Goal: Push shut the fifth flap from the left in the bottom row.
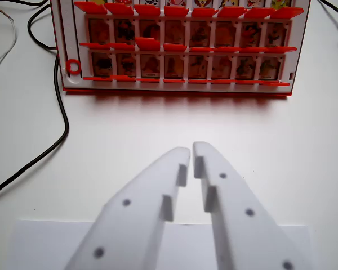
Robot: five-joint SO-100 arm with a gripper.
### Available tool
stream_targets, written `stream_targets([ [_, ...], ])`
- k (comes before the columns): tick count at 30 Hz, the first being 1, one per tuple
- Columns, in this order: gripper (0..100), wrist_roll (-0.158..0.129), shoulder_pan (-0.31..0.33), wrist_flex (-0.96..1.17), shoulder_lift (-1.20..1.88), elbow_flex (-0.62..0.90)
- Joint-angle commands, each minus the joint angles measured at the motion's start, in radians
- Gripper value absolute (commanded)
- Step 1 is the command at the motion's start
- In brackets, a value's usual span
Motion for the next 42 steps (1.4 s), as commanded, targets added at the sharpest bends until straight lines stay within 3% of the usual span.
stream_targets([
  [1, 0, 0.005, 0.000, 0.008, 0.000, -0.028],
  [17, 0, 0.008, 0.006, -0.026, 0.000, -0.017],
  [29, 0, -0.006, 0.017, -0.046, 0.000, 0.005],
  [42, 0, 0.002, 0.012, -0.072, -0.011, 0.011],
])
